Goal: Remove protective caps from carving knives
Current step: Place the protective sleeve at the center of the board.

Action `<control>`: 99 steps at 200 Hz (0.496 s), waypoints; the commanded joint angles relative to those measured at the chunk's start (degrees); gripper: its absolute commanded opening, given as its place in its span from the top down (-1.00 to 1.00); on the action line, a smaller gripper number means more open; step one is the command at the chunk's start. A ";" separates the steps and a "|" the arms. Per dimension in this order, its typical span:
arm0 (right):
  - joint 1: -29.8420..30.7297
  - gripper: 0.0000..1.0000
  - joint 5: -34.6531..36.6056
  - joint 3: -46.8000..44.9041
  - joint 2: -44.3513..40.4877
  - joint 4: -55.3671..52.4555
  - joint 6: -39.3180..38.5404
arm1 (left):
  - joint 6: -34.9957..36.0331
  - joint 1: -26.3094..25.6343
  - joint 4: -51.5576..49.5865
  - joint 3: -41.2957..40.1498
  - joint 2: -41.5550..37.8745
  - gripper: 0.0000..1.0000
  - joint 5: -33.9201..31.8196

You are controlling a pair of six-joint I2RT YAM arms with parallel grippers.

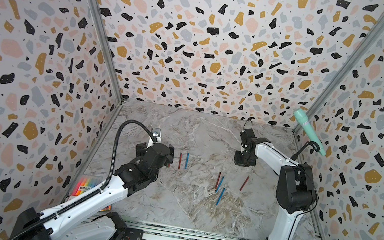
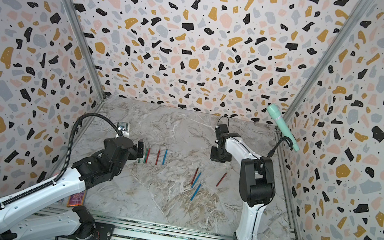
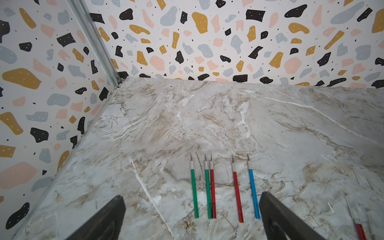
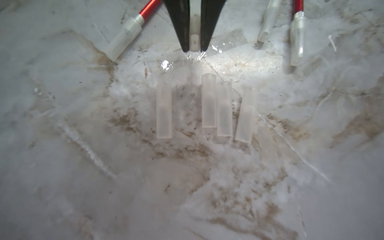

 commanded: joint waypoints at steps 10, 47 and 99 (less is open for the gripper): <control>0.09 1.00 2.99 7.21 4.24 -6.27 -1.53 | 0.93 -0.19 0.97 0.37 0.62 -0.99 -0.65; -0.26 1.00 3.74 10.39 7.01 -8.02 -2.24 | 1.00 -0.27 1.02 0.27 0.45 -0.99 -0.89; -0.35 1.00 3.85 12.96 8.53 -8.51 -2.77 | 0.97 -0.27 0.81 0.46 1.15 -0.99 -0.48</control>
